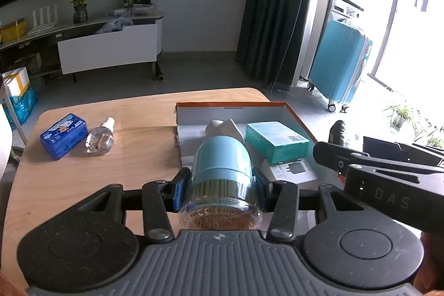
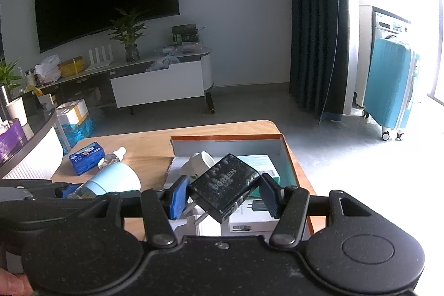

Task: Organize rigid objects
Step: 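Carry the toothpick jar and black charger over the tray with both grippers, then lower the toothpick jar into the tray with the left gripper while the right gripper holds the charger above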

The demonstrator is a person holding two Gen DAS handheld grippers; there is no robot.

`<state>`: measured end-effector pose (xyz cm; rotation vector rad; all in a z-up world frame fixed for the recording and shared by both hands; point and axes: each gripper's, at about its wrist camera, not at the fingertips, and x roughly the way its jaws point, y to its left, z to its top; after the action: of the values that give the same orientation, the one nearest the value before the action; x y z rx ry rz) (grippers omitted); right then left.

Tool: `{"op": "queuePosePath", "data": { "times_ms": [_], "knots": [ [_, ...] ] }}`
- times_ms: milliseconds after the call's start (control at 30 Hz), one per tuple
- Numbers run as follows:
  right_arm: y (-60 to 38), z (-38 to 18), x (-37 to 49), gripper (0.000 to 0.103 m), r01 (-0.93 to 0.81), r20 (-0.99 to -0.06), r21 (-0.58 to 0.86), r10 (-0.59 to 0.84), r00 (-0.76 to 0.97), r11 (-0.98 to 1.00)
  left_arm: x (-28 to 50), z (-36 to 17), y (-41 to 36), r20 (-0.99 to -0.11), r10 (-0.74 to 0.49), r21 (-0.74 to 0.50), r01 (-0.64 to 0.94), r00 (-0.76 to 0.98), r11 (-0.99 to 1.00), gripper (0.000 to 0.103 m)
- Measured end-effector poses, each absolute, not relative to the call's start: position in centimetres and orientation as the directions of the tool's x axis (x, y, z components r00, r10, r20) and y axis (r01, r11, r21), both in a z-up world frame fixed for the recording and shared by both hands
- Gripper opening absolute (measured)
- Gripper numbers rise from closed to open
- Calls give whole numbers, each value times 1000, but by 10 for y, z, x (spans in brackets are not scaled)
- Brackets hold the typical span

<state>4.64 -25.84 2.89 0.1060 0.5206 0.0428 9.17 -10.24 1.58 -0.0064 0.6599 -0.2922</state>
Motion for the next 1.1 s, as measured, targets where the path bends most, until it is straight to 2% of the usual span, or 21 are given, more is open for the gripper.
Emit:
{"op": "queuePosePath", "data": {
  "times_ms": [300,367,400,533,600,767,900,967,1000,1067,1100],
  "knots": [
    [-271,28,50,67,17,-495,117,44,868,993,98,12,-114,-611,-286,-96,289,738,952,47],
    [-274,28,51,67,21,-496,119,41,867,993,100,13,-115,-610,-292,-99,295,737,950,43],
    [-274,28,51,67,23,-496,119,40,867,993,101,13,-117,-610,-298,-100,301,734,948,36],
    [-275,26,56,67,22,-504,120,42,863,993,107,11,-121,-606,-318,-109,320,729,941,37],
    [-275,27,57,67,18,-500,115,42,865,993,114,10,-114,-617,-332,-161,298,714,941,37],
    [-275,23,57,67,24,-502,116,38,864,993,119,15,-84,-611,-281,-164,229,740,959,37],
    [-274,18,60,67,23,-511,134,49,858,991,115,4,-64,-654,-265,-174,199,709,964,49],
    [-273,16,61,67,15,-513,138,59,857,990,105,-6,-63,-655,-301,-192,232,693,953,62],
    [-271,16,61,67,11,-512,136,61,857,991,98,-11,-65,-651,-316,-195,251,690,948,72],
    [-271,15,61,67,11,-514,134,60,856,991,87,-20,-68,-645,-334,-199,271,687,942,82],
    [-271,15,60,67,11,-514,135,60,856,991,82,-24,-70,-634,-355,-208,291,687,934,91]
  ]
}}
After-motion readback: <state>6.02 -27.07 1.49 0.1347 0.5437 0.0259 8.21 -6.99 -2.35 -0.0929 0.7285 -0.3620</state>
